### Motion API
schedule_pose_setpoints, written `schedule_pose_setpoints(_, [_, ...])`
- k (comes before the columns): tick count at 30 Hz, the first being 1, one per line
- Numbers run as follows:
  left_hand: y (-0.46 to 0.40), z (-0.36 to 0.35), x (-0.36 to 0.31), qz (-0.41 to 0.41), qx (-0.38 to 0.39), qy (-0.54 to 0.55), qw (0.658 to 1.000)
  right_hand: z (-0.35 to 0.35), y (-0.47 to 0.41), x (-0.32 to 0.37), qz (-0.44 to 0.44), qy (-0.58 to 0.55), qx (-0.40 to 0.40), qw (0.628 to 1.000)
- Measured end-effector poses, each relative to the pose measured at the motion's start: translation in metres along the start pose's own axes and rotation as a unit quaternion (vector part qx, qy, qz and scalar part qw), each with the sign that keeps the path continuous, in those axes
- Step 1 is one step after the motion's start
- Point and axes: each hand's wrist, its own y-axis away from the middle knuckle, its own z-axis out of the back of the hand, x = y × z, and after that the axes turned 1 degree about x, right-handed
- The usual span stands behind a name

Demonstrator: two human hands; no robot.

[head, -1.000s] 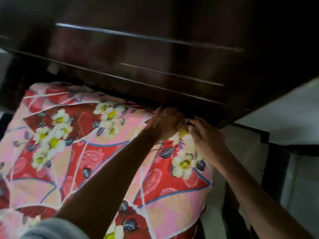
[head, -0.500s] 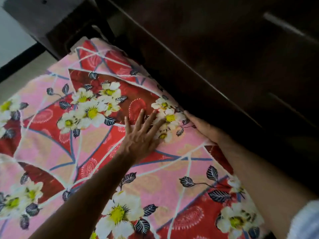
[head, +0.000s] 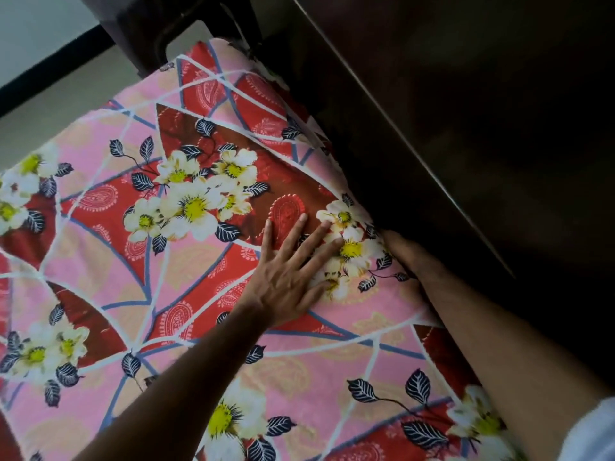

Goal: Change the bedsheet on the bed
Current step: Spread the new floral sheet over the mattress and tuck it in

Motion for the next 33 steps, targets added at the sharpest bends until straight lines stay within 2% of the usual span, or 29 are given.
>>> schedule_pose_setpoints(2, [-0.001, 0.000, 0.000, -0.003, 0.021, -0.019, 1.000, 0.000, -0.010, -0.001, 0.033, 0.063, -0.022, 0.997])
schedule_pose_setpoints(5, [-0.002, 0.000, -0.003, -0.004, 0.043, -0.035, 0.998, -0.013, 0.047, 0.014, 0.087, 0.093, -0.088, 0.988])
schedule_pose_setpoints(8, [-0.001, -0.002, -0.001, -0.004, 0.043, -0.031, 0.999, -0.031, 0.099, -0.003, 0.247, 0.083, -0.138, 0.955])
schedule_pose_setpoints(10, [0.000, -0.003, -0.001, -0.004, 0.034, -0.031, 0.999, -0.042, 0.100, -0.003, 0.308, 0.064, -0.174, 0.933])
schedule_pose_setpoints(14, [0.002, -0.008, -0.002, -0.004, 0.014, -0.031, 0.999, -0.053, 0.054, 0.042, 0.312, 0.006, -0.158, 0.937])
schedule_pose_setpoints(16, [0.002, -0.010, -0.002, 0.001, 0.006, -0.023, 1.000, -0.057, 0.031, 0.076, 0.330, 0.010, -0.110, 0.937])
schedule_pose_setpoints(17, [0.002, -0.010, -0.003, 0.004, 0.005, -0.024, 1.000, -0.061, 0.022, 0.090, 0.365, 0.037, -0.089, 0.926])
schedule_pose_setpoints(19, [0.002, -0.010, -0.004, 0.012, 0.007, -0.025, 1.000, -0.071, 0.007, 0.107, 0.457, 0.182, -0.085, 0.867])
schedule_pose_setpoints(21, [0.002, -0.012, -0.003, 0.013, -0.002, -0.022, 1.000, -0.075, -0.008, 0.112, 0.523, 0.349, -0.114, 0.769])
schedule_pose_setpoints(22, [0.002, -0.012, -0.003, 0.015, -0.006, -0.016, 1.000, -0.075, -0.013, 0.113, 0.536, 0.386, -0.123, 0.741])
schedule_pose_setpoints(23, [0.003, -0.012, -0.003, 0.013, -0.013, -0.009, 1.000, -0.073, -0.016, 0.114, 0.534, 0.384, -0.132, 0.741])
schedule_pose_setpoints(24, [0.004, -0.013, -0.002, 0.010, -0.026, -0.003, 1.000, -0.069, -0.016, 0.114, 0.507, 0.341, -0.136, 0.780])
schedule_pose_setpoints(25, [0.006, -0.013, -0.002, 0.012, -0.038, 0.004, 0.999, -0.064, -0.016, 0.114, 0.445, 0.287, -0.132, 0.838])
schedule_pose_setpoints(26, [0.010, -0.012, -0.002, 0.024, -0.049, 0.011, 0.998, -0.061, -0.016, 0.114, 0.351, 0.249, -0.118, 0.895])
schedule_pose_setpoints(27, [0.011, -0.009, -0.001, 0.047, -0.061, 0.022, 0.997, -0.058, -0.015, 0.113, 0.273, 0.236, -0.116, 0.926])
schedule_pose_setpoints(28, [0.011, -0.006, 0.004, 0.084, -0.075, 0.032, 0.993, -0.058, -0.010, 0.112, 0.250, 0.254, -0.144, 0.923])
schedule_pose_setpoints(29, [0.012, -0.004, 0.011, 0.132, -0.086, 0.041, 0.987, -0.058, 0.000, 0.109, 0.273, 0.277, -0.195, 0.901])
schedule_pose_setpoints(30, [0.013, -0.001, 0.022, 0.186, -0.093, 0.047, 0.977, -0.060, 0.013, 0.104, 0.342, 0.304, -0.242, 0.855])
schedule_pose_setpoints(32, [0.019, 0.000, 0.052, 0.271, -0.092, 0.057, 0.956, -0.069, 0.041, 0.079, 0.496, 0.391, -0.256, 0.731])
schedule_pose_setpoints(33, [0.022, -0.001, 0.068, 0.290, -0.081, 0.063, 0.951, -0.080, 0.058, 0.057, 0.548, 0.450, -0.227, 0.668])
